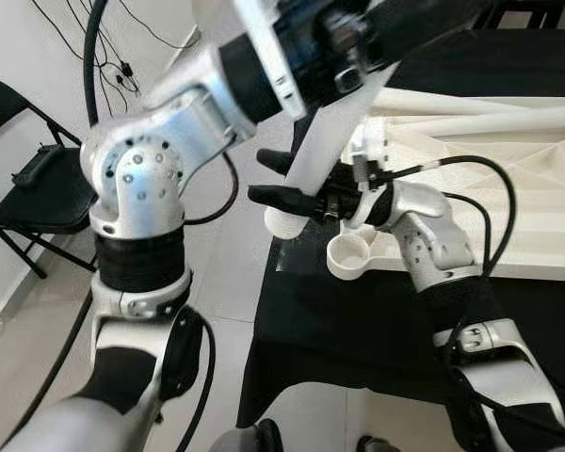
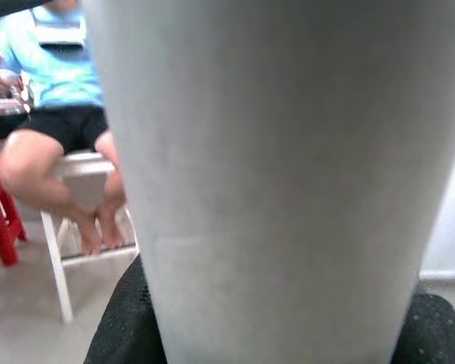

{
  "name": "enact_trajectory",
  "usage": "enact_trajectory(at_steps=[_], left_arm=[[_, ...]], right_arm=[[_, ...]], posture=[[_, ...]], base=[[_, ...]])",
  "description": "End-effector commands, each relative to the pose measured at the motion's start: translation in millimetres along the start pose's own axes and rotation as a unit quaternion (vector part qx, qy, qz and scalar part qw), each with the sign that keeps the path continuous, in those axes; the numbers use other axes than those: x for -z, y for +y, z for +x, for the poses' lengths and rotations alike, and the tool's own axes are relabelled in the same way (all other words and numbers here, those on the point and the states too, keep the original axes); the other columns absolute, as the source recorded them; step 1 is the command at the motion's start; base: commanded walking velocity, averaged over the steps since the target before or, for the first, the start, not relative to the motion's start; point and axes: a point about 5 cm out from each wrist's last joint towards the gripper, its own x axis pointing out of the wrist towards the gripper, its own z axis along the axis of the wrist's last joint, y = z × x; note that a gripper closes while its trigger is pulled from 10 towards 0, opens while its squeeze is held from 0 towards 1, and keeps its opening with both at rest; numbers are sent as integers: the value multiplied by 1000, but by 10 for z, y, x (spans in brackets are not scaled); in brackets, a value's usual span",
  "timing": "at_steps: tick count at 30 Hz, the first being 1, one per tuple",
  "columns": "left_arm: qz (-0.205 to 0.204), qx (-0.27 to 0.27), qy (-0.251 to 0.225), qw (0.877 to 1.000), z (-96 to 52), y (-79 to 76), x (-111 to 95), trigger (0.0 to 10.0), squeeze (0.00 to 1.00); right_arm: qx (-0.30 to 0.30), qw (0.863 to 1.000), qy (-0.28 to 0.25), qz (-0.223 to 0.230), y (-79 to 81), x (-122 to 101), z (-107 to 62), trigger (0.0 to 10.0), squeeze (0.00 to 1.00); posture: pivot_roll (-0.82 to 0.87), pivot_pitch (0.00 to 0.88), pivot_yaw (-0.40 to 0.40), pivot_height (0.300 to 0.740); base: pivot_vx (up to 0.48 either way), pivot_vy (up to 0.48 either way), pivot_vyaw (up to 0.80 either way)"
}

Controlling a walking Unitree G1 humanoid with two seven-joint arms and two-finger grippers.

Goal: Building children table

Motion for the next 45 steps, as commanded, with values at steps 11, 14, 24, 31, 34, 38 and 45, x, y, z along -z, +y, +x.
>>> enact_trajectory(at_steps=[11, 14, 24, 31, 34, 38, 45], left_arm=[[12, -177, 46, 983, -995, -123, 117, 10000, 1000], [-23, -213, 93, 972, -1445, -57, 327, 10000, 1000], [-112, -177, 260, 943, -1529, -697, 1114, 10000, 0], [-92, -186, 333, 920, -1694, -868, 1319, 10000, 0], [-89, -191, 358, 910, -1779, -976, 1433, 10000, 0], [-78, -194, 367, 906, -1804, -1060, 1508, 10000, 0], [-34, -205, 368, 906, -1815, -1070, 1528, 10000, 0]], right_arm=[[91, 996, 4, 2, -260, -58, -290, 0, 0], [86, 996, 9, 9, -235, -7, -322, 0, 0], [-19, 998, 39, 40, 40, 224, -272, 10000, 0], [-43, 997, 11, 62, -64, 14, -542, 10000, 0], [-42, 997, -9, 66, -105, -98, -666, 10000, 0], [-37, 997, -15, 65, -127, -149, -753, 10000, 0], [-52, 996, -3, 77, -73, -113, -872, 10000, 0]], posture=[[3, 237, 49, 740], [26, 257, 48, 740], [50, 290, 57, 740], [62, 299, 70, 740], [61, 300, 75, 740], [62, 305, 81, 740], [69, 313, 91, 740]], base=[[0, 0, 0], [0, 0, 0], [0, 0, 0], [0, 0, 0], [0, 0, 0], [0, 0, 0], [0, 0, 0]])
